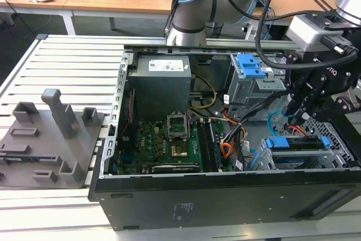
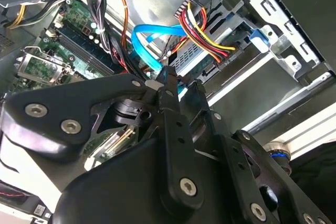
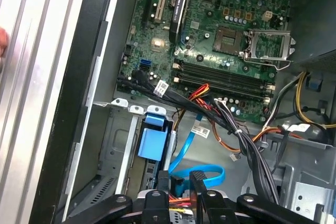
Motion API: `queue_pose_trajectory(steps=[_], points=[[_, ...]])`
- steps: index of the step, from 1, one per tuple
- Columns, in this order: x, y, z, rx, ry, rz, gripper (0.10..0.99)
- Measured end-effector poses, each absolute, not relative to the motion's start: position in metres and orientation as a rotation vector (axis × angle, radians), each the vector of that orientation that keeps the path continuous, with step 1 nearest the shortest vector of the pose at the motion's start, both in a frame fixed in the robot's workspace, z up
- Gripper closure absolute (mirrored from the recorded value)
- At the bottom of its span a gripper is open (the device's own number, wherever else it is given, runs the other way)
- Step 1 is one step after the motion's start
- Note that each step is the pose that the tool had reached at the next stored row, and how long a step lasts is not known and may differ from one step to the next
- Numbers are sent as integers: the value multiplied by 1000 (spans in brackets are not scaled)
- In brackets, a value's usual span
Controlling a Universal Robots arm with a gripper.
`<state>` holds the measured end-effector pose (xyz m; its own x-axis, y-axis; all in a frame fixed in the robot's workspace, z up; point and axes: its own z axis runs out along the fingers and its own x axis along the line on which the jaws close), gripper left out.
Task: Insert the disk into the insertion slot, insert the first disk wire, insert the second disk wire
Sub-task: 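Insert the second disk wire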
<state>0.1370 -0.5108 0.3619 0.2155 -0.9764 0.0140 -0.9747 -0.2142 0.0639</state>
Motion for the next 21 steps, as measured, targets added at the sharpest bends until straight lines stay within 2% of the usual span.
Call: queue_pose_trajectory(steps=[3, 5, 12, 21], points=[[137, -511, 362, 2403, -1930, -45, 784], [137, -511, 362, 2404, -1930, -45, 922], [137, -512, 362, 2405, -1928, -45, 925], [138, -531, 359, 2405, -1928, -45, 925]])
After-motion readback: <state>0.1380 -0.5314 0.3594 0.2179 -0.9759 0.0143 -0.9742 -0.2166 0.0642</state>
